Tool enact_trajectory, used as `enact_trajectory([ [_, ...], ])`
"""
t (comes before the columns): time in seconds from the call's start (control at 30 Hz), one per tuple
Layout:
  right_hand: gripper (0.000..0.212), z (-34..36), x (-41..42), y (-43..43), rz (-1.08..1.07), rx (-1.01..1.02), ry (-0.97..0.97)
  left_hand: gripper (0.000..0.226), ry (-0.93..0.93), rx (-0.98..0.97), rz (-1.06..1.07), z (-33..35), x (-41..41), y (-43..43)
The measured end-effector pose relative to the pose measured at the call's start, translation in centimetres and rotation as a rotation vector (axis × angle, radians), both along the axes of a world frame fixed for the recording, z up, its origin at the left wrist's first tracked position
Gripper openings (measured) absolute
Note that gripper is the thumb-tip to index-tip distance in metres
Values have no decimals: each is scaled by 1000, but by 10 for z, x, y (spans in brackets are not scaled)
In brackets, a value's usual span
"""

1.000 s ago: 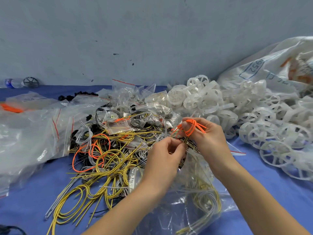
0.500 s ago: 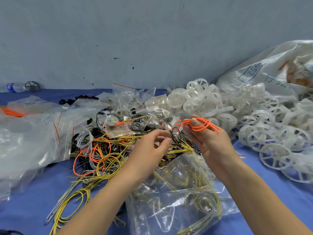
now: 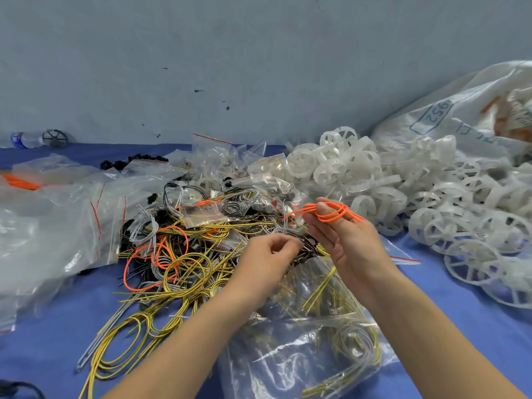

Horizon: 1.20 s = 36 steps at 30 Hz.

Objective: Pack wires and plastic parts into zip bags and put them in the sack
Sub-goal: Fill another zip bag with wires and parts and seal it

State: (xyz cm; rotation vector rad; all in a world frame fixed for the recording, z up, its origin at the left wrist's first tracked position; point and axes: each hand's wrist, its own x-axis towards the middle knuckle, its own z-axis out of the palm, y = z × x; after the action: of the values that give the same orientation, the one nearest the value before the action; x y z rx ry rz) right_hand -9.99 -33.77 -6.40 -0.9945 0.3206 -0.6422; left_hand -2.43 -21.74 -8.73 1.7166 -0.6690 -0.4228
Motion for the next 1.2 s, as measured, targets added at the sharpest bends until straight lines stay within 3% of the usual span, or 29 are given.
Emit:
enact_trajectory([
  [0.07,9,6,-3,-5,-51,-39,-4,10,95,-15,-31,7,0,5],
  [0.1,7,9,-4,-8,-85,-66,-1,17,34,49,-79,8,-3,7],
  [0.2,5,16,-8,-15,-190,-149,32,70,-306,344,-223,1,-24,11],
  [0.27,6,16,-10,-20,-231,-180,48,79,-605,471,-229,-8,-40,11],
  [0.37,13,13,-11,-23,-251,-281,105,51,-1004,566,-134,-19,-51,9],
  [0.43,21,11,-12,-23,-275,-382,136,27,-1091,551,-104,-18,-46,9],
  [0.5,26,11,-14,-23,-312,-495,159,19,-1089,548,-97,-12,-33,13],
  [0.63,27,12,-19,-21,-390,-836,310,21,-832,529,1,3,15,25],
  [0.7,31,11,-20,-18,-438,-1010,393,15,-745,639,22,7,34,35],
  [0.77,36,8,-19,-14,-467,-1148,448,42,-635,839,-92,13,43,45],
  [0.83,37,5,-17,-9,-436,-1250,487,59,-494,909,-229,27,46,59],
  [0.9,35,3,-16,-3,-383,-1345,511,54,-488,816,-245,44,44,68],
  [1.0,39,3,-14,13,-304,-1488,520,47,-663,497,-46,59,26,64],
  [1.07,46,3,-13,25,-245,-1579,519,49,-667,344,-73,62,6,54],
  [1.2,51,-2,-15,35,-143,-1604,523,27,-664,345,-130,45,-8,43],
])
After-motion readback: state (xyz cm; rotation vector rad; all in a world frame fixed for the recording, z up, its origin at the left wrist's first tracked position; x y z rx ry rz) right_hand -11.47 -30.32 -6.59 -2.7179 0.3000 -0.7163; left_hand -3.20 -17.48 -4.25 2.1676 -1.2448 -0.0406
